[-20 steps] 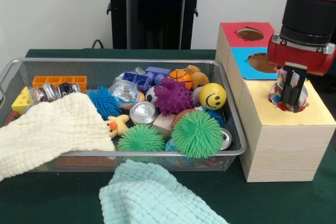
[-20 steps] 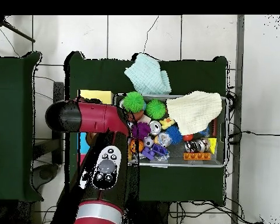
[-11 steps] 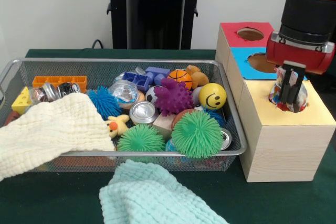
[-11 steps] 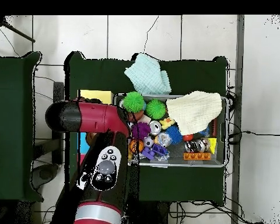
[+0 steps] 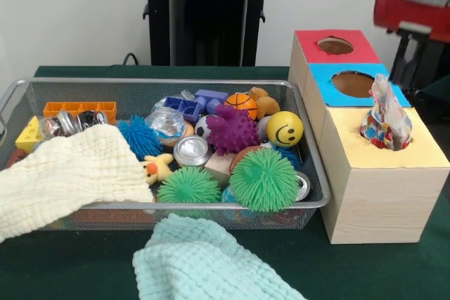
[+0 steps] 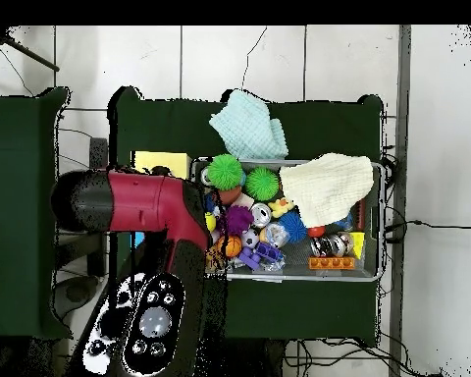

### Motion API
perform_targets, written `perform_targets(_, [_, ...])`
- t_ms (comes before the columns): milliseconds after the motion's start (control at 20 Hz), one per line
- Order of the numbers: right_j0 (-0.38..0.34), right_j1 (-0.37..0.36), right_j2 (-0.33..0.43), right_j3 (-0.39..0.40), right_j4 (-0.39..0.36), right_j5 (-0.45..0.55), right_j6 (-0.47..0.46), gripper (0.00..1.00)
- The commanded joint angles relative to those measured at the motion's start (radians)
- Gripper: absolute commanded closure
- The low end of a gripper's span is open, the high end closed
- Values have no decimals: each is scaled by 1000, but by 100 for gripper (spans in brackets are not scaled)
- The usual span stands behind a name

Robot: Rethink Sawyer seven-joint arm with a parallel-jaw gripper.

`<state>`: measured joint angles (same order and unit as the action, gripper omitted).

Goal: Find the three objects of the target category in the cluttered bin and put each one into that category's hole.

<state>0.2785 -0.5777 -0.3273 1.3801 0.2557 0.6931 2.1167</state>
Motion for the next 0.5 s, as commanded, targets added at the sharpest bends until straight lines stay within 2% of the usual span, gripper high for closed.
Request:
perform_targets(50, [1, -71, -5, 13, 27, 182, 232, 100])
perform_targets(200, [-3, -51, 13, 45, 34, 154, 230, 100])
perform_targets(500, [-10, -2, 40, 93, 31, 8, 216, 100])
